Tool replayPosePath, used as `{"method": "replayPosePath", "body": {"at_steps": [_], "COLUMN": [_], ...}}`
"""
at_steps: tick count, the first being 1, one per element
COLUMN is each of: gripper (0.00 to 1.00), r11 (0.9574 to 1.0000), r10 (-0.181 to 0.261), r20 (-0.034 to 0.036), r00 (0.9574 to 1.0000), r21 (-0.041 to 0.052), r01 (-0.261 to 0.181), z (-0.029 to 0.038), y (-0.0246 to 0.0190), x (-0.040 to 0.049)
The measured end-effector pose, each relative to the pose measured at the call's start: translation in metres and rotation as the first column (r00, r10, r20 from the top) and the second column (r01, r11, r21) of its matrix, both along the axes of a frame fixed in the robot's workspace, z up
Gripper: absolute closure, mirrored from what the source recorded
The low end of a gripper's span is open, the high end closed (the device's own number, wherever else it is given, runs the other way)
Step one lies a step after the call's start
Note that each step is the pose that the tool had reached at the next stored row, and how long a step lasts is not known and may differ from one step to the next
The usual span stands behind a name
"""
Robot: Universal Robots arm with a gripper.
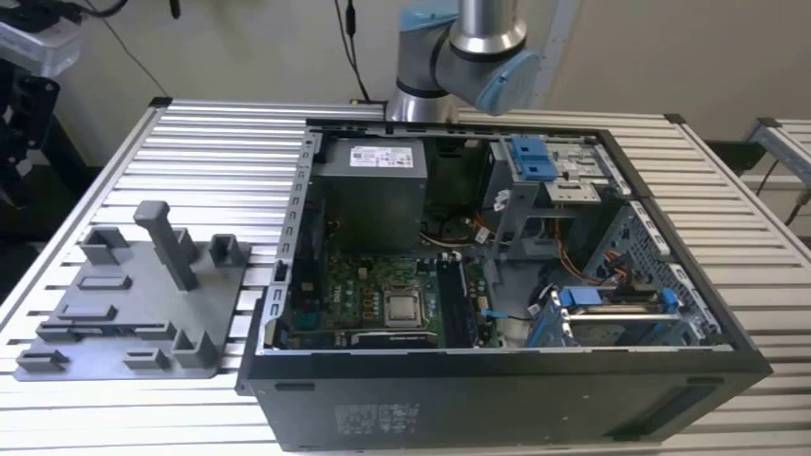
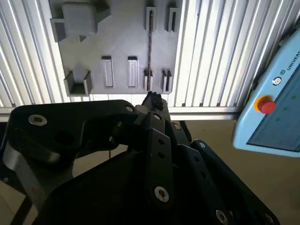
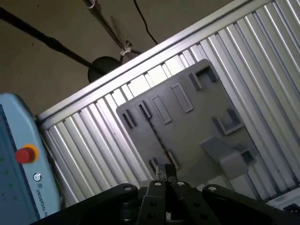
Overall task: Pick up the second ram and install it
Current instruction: 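Pick up the second ram and move it above second insertion slot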
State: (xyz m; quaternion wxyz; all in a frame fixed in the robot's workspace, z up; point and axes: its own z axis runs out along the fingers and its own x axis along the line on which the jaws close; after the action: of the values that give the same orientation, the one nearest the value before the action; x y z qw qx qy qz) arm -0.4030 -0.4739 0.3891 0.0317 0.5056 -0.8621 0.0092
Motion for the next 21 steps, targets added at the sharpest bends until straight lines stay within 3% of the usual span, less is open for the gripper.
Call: {"method": "replayPosePath", "body": {"at_steps": [4, 8, 11, 16, 18, 19, 21], "gripper": [0.89, 0.89, 0.89, 0.89, 0.89, 0.89, 0.89], "r11": [0.9985, 0.9937, 0.9883, 0.9754, 0.9740, 0.9740, 0.9736], "r10": [0.054, 0.112, 0.152, 0.220, 0.227, 0.227, 0.226], "r20": [-0.0002, -0.0004, -0.0006, 0.0007, 0.0091, 0.0169, 0.0364], "r00": [0.9985, 0.9937, 0.9883, 0.9755, 0.9740, 0.9738, 0.9736], "r21": [-0.0027, -0.0050, -0.0066, -0.0078, -0.0092, -0.0041, 0.0265], "r01": [-0.054, -0.112, -0.152, -0.220, -0.226, -0.227, -0.227], "z": [0.0000, 0.0001, 0.0001, 0.0000, 0.0001, 0.0001, 0.0000], "y": [0.0001, 0.0002, 0.0003, 0.0005, 0.0007, 0.0006, 0.0007], "x": [0.0000, 0.0000, 0.0000, -0.0001, -0.0001, -0.0001, -0.0003]}}
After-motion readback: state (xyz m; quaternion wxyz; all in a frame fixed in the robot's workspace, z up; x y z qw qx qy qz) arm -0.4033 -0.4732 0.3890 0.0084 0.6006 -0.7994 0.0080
